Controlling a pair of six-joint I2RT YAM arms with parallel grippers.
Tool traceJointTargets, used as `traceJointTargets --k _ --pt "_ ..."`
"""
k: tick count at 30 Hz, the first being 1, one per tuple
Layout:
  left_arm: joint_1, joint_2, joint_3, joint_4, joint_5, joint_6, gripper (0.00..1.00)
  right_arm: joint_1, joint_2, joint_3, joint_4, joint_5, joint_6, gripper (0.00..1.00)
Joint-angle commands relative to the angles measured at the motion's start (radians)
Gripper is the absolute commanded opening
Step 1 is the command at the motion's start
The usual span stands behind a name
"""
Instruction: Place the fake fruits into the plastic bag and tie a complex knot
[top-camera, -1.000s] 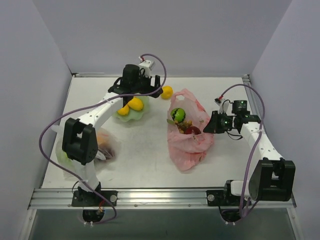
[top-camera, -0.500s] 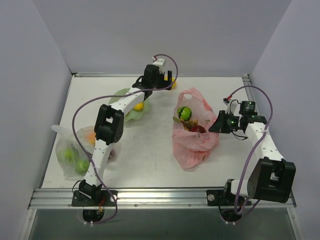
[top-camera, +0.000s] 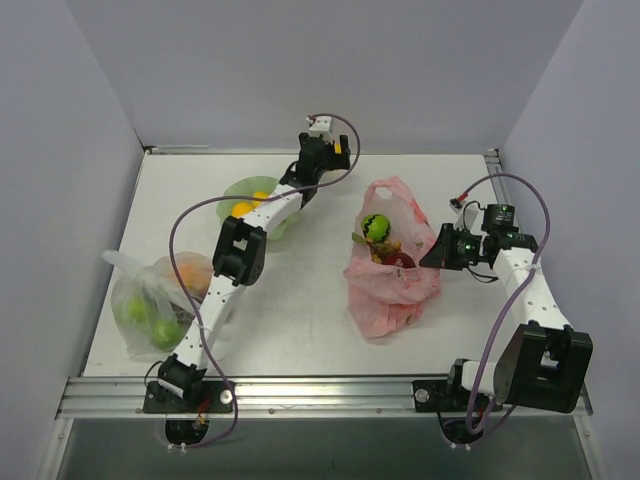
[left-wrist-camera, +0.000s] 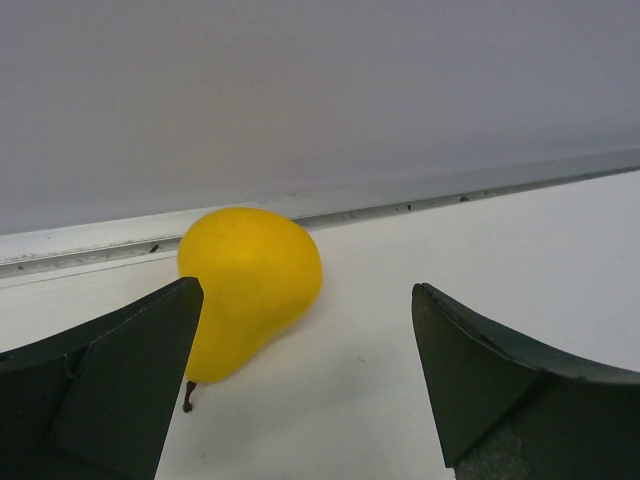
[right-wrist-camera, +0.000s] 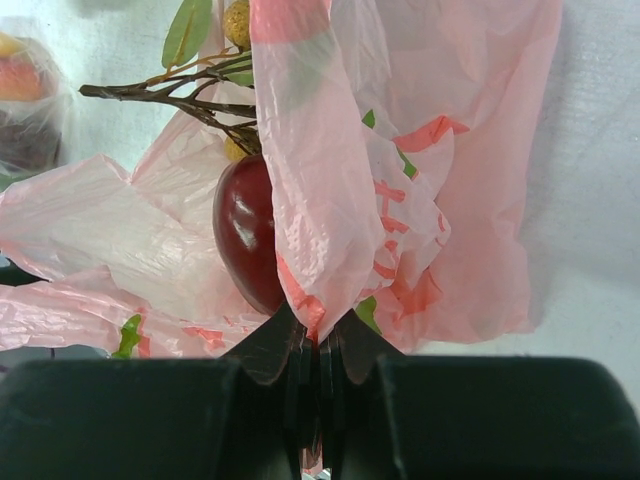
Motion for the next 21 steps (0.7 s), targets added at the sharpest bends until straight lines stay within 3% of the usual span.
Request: traceJointTargets --k 1,11,21 --pt "0.025 0.022 0.068 0.074 -0.069 -0.026 0.97 -0.011 -0.023 0.032 -0.041 -0.010 -0.001 0.00" --pt "0.030 0.083 0.169 -0.199 0.029 0.023 0.97 -0.019 -0.009 0.050 -0.050 -0.011 0.002 0.00" --pt "0.015 0.085 0.176 -0.259 0.210 0.028 0.97 -0.031 0.006 0.073 -0.056 -0.008 -0.007 0.00"
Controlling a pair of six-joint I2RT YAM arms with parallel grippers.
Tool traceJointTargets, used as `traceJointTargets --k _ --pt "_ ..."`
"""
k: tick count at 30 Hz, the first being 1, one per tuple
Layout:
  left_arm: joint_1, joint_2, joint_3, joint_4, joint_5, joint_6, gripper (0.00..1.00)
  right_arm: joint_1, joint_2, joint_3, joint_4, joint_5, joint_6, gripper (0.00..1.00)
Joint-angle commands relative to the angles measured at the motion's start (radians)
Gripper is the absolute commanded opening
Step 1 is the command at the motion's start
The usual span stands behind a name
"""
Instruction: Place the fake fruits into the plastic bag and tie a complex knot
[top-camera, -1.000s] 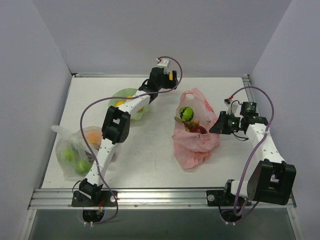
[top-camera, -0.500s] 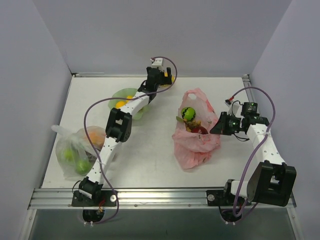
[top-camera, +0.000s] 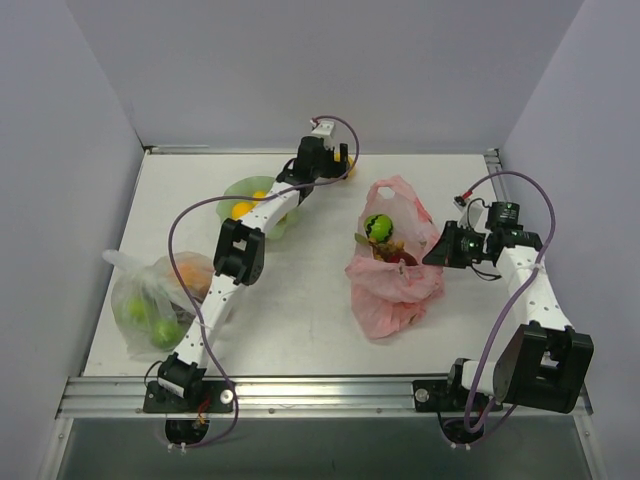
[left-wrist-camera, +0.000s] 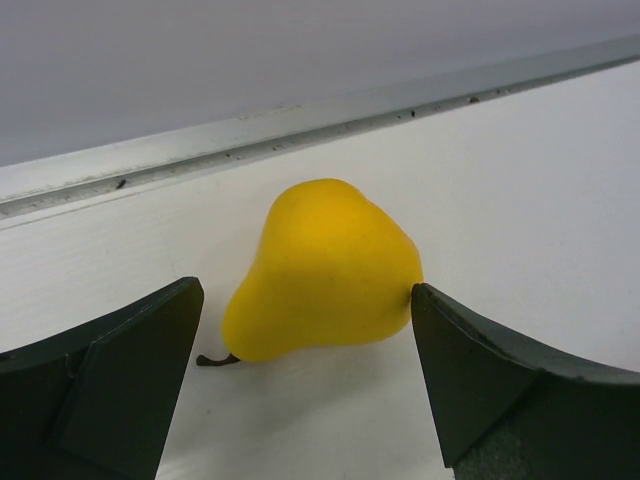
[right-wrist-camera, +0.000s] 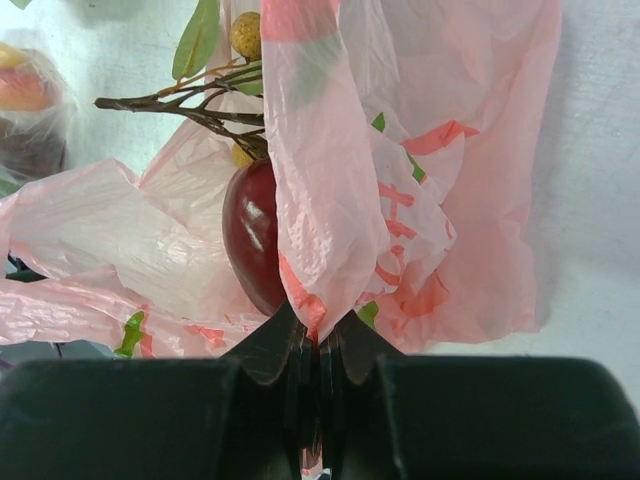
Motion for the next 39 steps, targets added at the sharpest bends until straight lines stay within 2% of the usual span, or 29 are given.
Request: traceJointTargets --k 1,8,13,16,18,24,28,32,39 --pt "-0.013 -0.002 0.017 -0.042 0.088 -0.001 0.96 -0.010 0.006 0.048 -0.023 -0.009 -0.012 0.00" --pt "-0.017 -0.069 -0.087 -0.076 0.163 -0.005 0.87 -0.024 0.007 0.056 -0.037 -0.015 -0.035 0.00" --pt "-0.026 -0.085 -0.095 -0.109 0.166 0.026 0.84 -0.033 0.003 0.051 -0.040 -0.022 -0.040 0.00" --pt "-0.027 -0.092 -0.090 -0.157 0.168 0.038 0.78 -0.033 0.001 0.053 -0.043 -0.023 -0.041 0.00" --pt "-0.023 -0.129 -0.139 -0.177 0.185 0.040 0.75 -0.033 0.001 0.056 -0.043 -0.028 -0.041 0.00" --pt "-0.003 -0.353 -0.441 -0.082 0.247 0.026 0.66 -0.033 0.015 0.062 -0.043 -0.048 -0.050 0.00" --pt "0.006 -0.500 -0.551 -0.039 0.300 0.003 0.61 -0.033 0.012 0.045 -0.037 -0.051 -0.060 0.00" --pt "0.008 -0.581 -0.604 -0.086 0.353 -0.026 0.58 -0.031 0.015 0.028 -0.029 -0.043 -0.064 0.00" --pt "0.000 -0.767 -0.753 -0.008 0.488 -0.112 0.57 -0.022 0.027 0.012 -0.005 -0.034 -0.053 0.00"
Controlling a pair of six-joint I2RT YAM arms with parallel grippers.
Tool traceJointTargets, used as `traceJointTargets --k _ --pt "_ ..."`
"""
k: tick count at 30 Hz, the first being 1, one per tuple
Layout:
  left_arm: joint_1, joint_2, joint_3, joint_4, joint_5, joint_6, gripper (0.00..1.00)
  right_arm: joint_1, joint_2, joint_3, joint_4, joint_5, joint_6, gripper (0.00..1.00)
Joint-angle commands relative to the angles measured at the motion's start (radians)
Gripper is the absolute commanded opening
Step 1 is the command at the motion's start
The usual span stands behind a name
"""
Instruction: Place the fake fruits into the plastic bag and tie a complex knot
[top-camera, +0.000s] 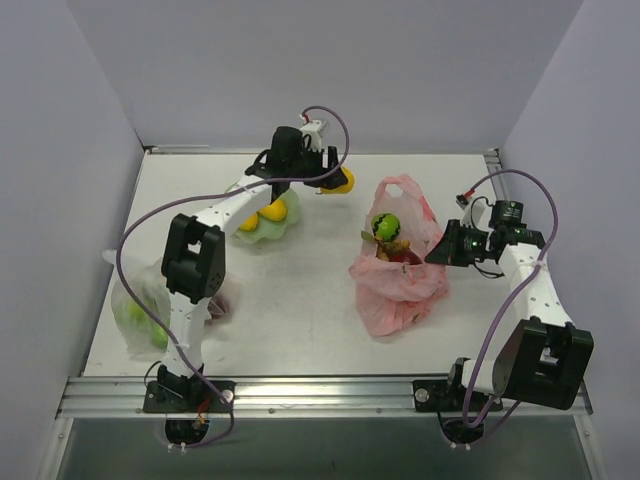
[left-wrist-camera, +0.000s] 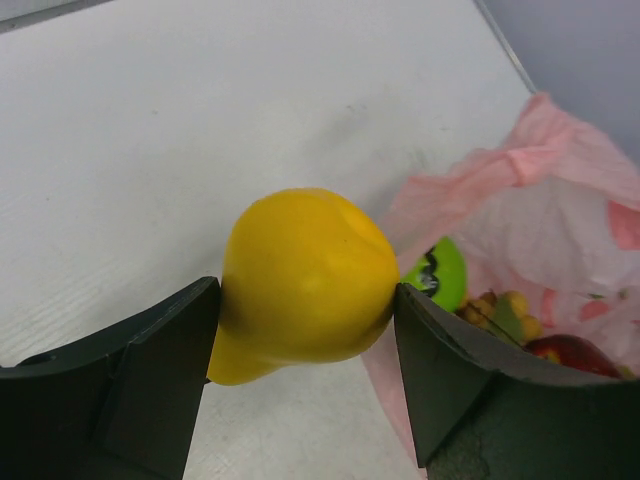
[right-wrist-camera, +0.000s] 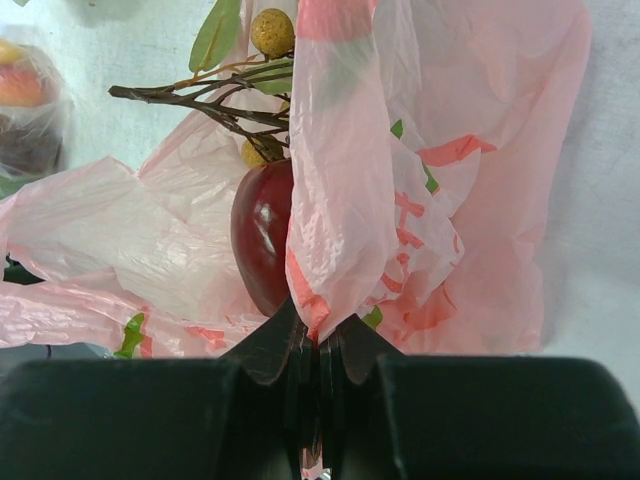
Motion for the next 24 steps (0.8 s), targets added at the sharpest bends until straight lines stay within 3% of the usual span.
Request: traceJointTargets --k 1,9,15,24 --pt "-0.012 -0.149 -0.040 0.089 0.125 -0.067 0.57 0.007 0.007 -0.011 0.015 -0.014 0.005 0.00" --pt "-0.149 -0.167 -0.075 0.132 0.203 -0.148 0.57 0.006 -0.003 -0.007 0.035 0.019 0.017 0.00" --pt "-0.279 -0.086 -0.082 0.289 0.199 -0.257 0.58 0.000 -0.001 -0.005 0.043 0.084 0.012 0.00" --pt "-0.368 0.084 -0.075 0.357 0.024 -0.258 0.60 -0.006 -0.019 -0.013 0.049 0.151 -0.001 0.00"
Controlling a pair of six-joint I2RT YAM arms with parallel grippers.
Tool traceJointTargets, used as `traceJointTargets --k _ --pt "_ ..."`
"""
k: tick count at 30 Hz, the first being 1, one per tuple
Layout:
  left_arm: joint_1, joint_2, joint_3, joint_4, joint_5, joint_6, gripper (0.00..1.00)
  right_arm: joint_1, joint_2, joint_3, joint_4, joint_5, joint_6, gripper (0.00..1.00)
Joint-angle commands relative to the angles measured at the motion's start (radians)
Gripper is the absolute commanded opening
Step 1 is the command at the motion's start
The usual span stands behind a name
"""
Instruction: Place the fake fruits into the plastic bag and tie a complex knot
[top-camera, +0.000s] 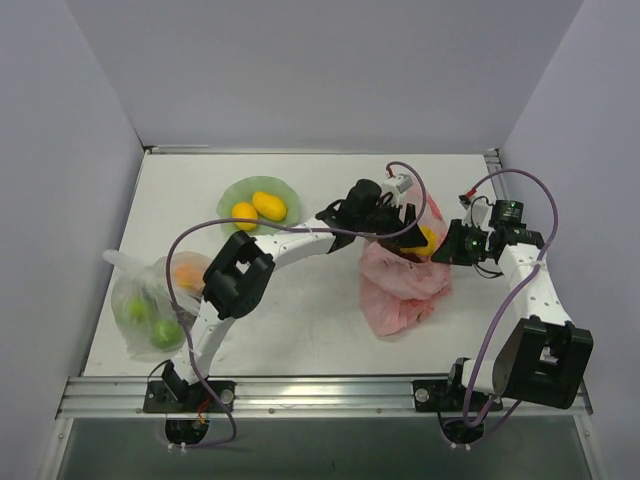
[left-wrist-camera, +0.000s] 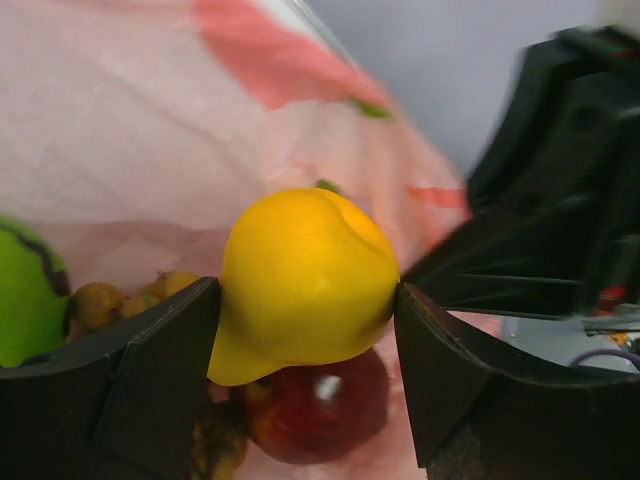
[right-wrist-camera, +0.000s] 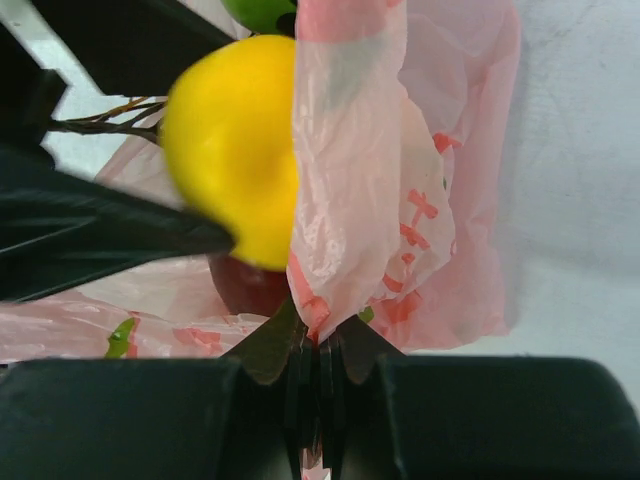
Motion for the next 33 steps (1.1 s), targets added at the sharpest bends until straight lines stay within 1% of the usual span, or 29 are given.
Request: traceJointTargets --k 1,4,5,6,7,8,9,10,12,14,15,16,19,20,21,23,25,27,29,30,32,33 --pt "0.012 0.045 0.004 0.067 -0.116 -0.007 0.60 -0.006 -0.026 -0.003 0.005 0.056 -0.016 0.00" --pt "0.014 0.067 0.006 0.039 -0.190 0.024 0.61 -0.006 -0.046 -0.011 0.009 0.093 -0.028 0.00" --pt "0.013 0.071 0.016 0.024 -0.204 0.057 0.61 -0.006 -0.057 -0.011 0.012 0.099 -0.030 0.00" --pt "0.010 0.071 0.017 0.002 -0.252 0.077 0.65 -0.006 -0.060 -0.011 0.014 0.103 -0.031 0.00" --pt "0.008 0.070 0.017 -0.024 -0.270 0.100 0.68 -0.007 -0.062 -0.008 0.012 0.103 -0.034 0.00" --pt "0.006 0.065 0.014 -0.035 -0.280 0.143 0.73 -0.006 -0.063 -0.008 0.014 0.105 -0.037 0.00" --pt "0.006 0.044 0.001 -0.042 -0.287 0.157 0.91 -0.006 -0.063 -0.006 0.012 0.105 -0.039 0.00" --pt "0.008 0.026 -0.015 -0.038 -0.275 0.172 0.96 -0.006 -0.063 -0.005 0.012 0.097 -0.042 0.00" --pt "0.009 -0.040 -0.042 -0.036 -0.256 0.228 0.98 -0.006 -0.054 -0.006 0.008 0.077 -0.044 0.00" --pt "0.013 -0.089 -0.075 -0.042 -0.186 0.255 0.98 -0.002 -0.040 -0.008 0.005 0.038 -0.047 0.00" --pt "0.017 -0.138 -0.083 -0.049 -0.158 0.260 0.97 0.002 -0.036 -0.009 0.006 0.027 -0.045 0.00" --pt "0.023 -0.162 -0.088 -0.071 -0.115 0.263 0.97 0.005 -0.031 -0.012 0.008 0.019 -0.045 0.00" --pt "0.026 -0.250 -0.086 -0.131 -0.061 0.291 0.97 0.042 -0.016 -0.024 0.019 0.008 -0.044 0.00" --pt "0.031 -0.275 -0.088 -0.133 -0.022 0.310 0.98 0.051 -0.016 -0.029 0.023 0.008 -0.044 0.00" --pt "0.032 -0.315 -0.091 -0.182 -0.008 0.321 0.97 0.077 -0.017 -0.038 0.035 0.008 -0.042 0.00" --pt "0.043 -0.353 -0.095 -0.222 0.005 0.341 0.97 0.102 -0.022 -0.047 0.048 0.017 -0.039 0.00" --pt "0.068 -0.422 -0.129 -0.240 0.005 0.328 0.98 0.146 -0.038 -0.058 0.052 0.025 -0.034 0.00" --pt "0.132 -0.494 -0.206 -0.246 0.000 0.297 0.97 0.189 -0.055 -0.075 0.061 0.045 -0.027 0.00" --pt "0.189 -0.540 -0.270 -0.263 -0.015 0.294 0.97 0.203 -0.078 -0.084 0.068 0.062 -0.027 0.00" --pt "0.241 -0.576 -0.282 -0.315 -0.077 0.301 0.97 0.224 -0.085 -0.089 0.068 0.065 -0.025 0.00" --pt "0.305 -0.605 -0.310 -0.363 -0.144 0.301 0.98 0.246 -0.100 -0.101 0.068 0.067 -0.011 0.00" --pt "0.365 -0.629 -0.339 -0.407 -0.225 0.298 0.97 0.254 -0.108 -0.107 0.066 0.058 -0.008 0.00"
